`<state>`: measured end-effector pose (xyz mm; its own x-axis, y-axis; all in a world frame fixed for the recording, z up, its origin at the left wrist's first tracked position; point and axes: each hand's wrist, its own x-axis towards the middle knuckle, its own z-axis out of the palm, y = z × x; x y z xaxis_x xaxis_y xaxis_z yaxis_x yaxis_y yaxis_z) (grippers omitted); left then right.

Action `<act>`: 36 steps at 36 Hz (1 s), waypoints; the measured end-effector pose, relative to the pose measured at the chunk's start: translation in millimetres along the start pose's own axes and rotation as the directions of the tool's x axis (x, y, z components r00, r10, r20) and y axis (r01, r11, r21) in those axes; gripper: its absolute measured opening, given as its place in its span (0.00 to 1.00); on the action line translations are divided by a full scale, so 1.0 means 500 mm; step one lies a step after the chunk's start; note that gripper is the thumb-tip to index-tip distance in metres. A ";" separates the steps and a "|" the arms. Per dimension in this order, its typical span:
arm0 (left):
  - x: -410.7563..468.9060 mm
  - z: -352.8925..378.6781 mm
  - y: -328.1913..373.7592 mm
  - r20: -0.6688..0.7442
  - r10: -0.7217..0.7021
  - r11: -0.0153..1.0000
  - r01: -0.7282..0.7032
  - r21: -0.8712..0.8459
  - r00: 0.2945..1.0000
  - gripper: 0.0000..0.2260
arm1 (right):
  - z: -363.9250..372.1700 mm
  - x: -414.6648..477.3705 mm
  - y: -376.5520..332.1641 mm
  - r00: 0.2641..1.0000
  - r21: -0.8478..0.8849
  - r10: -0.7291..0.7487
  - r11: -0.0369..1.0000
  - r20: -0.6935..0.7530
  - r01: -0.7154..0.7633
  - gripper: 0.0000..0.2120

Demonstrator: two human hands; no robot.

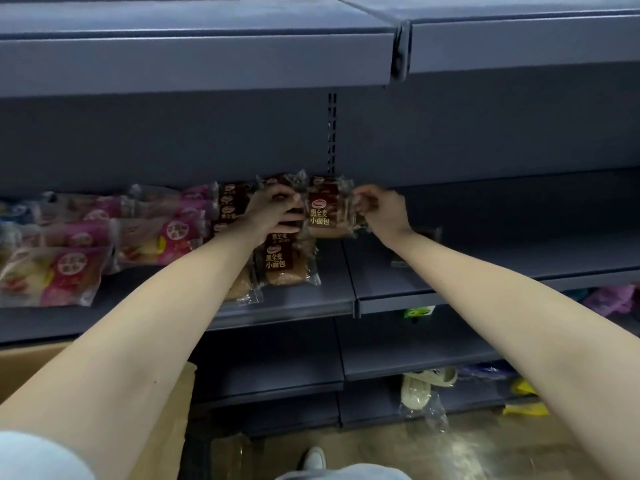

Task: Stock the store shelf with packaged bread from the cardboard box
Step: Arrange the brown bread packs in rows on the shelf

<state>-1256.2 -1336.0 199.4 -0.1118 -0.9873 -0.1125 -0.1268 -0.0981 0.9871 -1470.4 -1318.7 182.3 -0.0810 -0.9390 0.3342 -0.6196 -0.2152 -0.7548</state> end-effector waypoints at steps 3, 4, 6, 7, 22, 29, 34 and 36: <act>0.005 0.009 -0.001 0.006 -0.006 1.000 0.006 0.010 1.000 0.02 | -0.006 0.005 0.002 0.997 -0.019 0.041 0.999 -0.060 -0.042 0.15; 0.006 0.013 0.001 0.014 -0.009 1.000 0.008 0.015 1.000 0.03 | -0.010 0.008 0.005 0.995 -0.023 0.065 0.997 -0.074 -0.067 0.15; 0.005 0.023 0.005 0.050 -0.002 0.999 0.000 0.044 0.999 0.03 | -0.018 0.011 0.014 0.991 -0.037 0.092 0.995 -0.095 -0.096 0.14; 0.004 0.029 0.009 0.075 0.007 0.998 -0.012 0.066 0.997 0.03 | -0.023 0.012 0.018 0.989 -0.045 0.104 0.993 -0.105 -0.109 0.14; 0.031 0.043 -0.023 -0.037 0.284 0.696 -0.179 0.695 0.958 0.09 | -0.006 0.003 0.038 0.965 -0.041 0.258 0.965 -0.052 -0.261 0.15; 0.015 0.026 -0.035 0.216 0.285 0.192 -0.276 0.942 0.934 0.32 | 0.010 0.009 0.039 0.946 -0.144 0.319 0.935 -0.055 -0.323 0.16; 0.009 0.030 -0.072 0.223 0.102 0.103 -0.233 0.967 0.970 0.39 | 0.024 0.008 0.027 0.931 -0.102 0.363 0.925 -0.044 -0.366 0.15; 0.006 0.032 -0.083 0.211 0.074 0.114 -0.219 0.969 0.975 0.39 | 0.034 0.001 0.024 0.954 -0.141 0.299 0.944 -0.020 -0.299 0.18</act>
<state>-1267.0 -1332.9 156.3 -0.3266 -0.9432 -0.0608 -0.9451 0.3256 0.0266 -1464.6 -1326.3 163.7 -0.2781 -0.9549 0.1039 -0.6709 0.1157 -0.7324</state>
